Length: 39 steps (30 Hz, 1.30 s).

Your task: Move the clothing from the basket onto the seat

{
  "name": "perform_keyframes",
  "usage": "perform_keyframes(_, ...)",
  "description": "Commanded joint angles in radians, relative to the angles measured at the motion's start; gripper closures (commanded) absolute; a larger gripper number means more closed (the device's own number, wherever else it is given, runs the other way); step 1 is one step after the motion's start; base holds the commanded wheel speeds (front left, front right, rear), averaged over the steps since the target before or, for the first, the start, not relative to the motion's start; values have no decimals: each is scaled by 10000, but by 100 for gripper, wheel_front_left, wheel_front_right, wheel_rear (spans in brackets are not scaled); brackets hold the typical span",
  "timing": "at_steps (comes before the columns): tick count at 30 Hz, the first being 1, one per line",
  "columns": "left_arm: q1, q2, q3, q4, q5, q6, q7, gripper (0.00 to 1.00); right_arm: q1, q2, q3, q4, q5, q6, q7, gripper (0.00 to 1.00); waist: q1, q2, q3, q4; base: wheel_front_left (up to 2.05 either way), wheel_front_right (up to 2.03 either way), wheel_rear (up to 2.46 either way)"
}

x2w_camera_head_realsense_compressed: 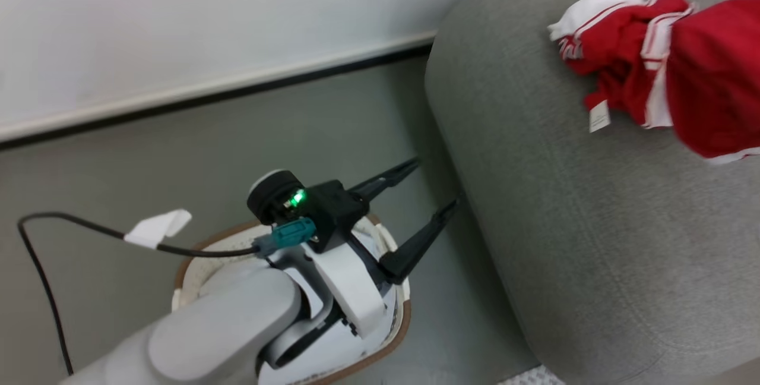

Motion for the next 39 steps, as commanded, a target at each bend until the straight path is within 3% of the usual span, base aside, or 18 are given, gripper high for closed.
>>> perform_keyframes(1, -194, 149, 37, -85, 70, 7, 22, 0, -215, -182, -237, 173, -113, -23, 9, 100, -2, 0, 852, 523, 0, 0, 0)
perform_keyframes(13, -770, 802, 314, -704, 309, 125, 279, 0, -1602, -1594, -1666, 2835, 226, -23, 285, 100, -2, 0, 2482, 1316, 0, 0, 0)
perform_keyframes(20, -803, 996, 391, -738, 300, 140, 169, 0, -2106, -2124, -1486, 3860, 401, -23, 2257, 100, -2, 0, 2719, 1587, 0, 0, 0)
perform_keyframes(22, -748, 947, 391, -662, 251, 122, 96, 0, -2159, -2226, -1326, 4067, 489, -23, 3076, 59, -2, 0, 2604, 1658, 0, 0, 0)
perform_keyframes(23, -712, 917, 401, -634, 222, 130, 38, 0, -2206, -2302, -1237, 4081, 554, -23, 3410, 4, -2, 0, 2539, 1682, 0, 0, 0)
perform_keyframes(24, -670, 889, 405, -600, 192, 141, -6, 0, -2254, -2383, -1170, 4092, 576, -23, 3729, 0, -2, 0, 2461, 1706, 0, 0, 0)
perform_keyframes(30, -368, 649, 409, -231, -13, 167, -294, 0, -2086, -2629, -794, 4055, 731, -23, 5032, 0, -2, 0, 1731, 1789, 0, 0, 0)
perform_keyframes(39, 608, 478, 717, 389, -532, 400, -836, 0, -1315, -2943, -195, 3101, 598, -23, 5085, 0, -2, 0, 29, 1744, 0, 0, 0)
